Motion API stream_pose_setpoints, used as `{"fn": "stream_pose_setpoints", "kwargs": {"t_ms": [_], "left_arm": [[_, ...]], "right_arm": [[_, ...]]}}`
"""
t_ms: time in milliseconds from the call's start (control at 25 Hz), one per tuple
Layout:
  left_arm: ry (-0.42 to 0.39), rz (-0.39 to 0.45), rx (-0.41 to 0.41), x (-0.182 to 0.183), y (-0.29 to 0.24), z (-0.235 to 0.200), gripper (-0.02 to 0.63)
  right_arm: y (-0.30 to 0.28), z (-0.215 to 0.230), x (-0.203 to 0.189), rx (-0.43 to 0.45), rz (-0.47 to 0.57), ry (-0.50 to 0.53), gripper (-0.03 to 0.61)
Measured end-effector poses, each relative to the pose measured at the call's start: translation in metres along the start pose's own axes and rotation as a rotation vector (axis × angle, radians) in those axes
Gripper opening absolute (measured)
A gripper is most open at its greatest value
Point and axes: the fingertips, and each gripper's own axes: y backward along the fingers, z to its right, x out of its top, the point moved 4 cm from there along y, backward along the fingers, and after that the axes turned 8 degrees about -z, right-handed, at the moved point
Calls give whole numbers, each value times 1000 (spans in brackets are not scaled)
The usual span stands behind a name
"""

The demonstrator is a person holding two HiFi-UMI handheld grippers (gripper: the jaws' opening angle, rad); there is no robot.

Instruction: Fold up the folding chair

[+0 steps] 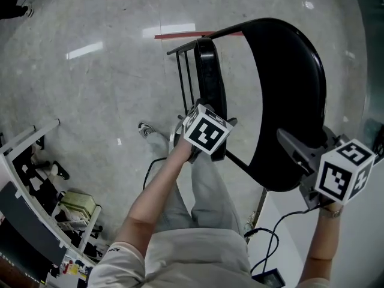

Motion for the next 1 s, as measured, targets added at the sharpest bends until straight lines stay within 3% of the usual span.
{"fn": "stream_pose_setpoints", "kwargs": {"t_ms": [1000], "left_arm": [[77, -85, 122, 28, -43, 20, 345]], "right_arm": [[-5, -16, -4, -74, -28, 7, 216]]}}
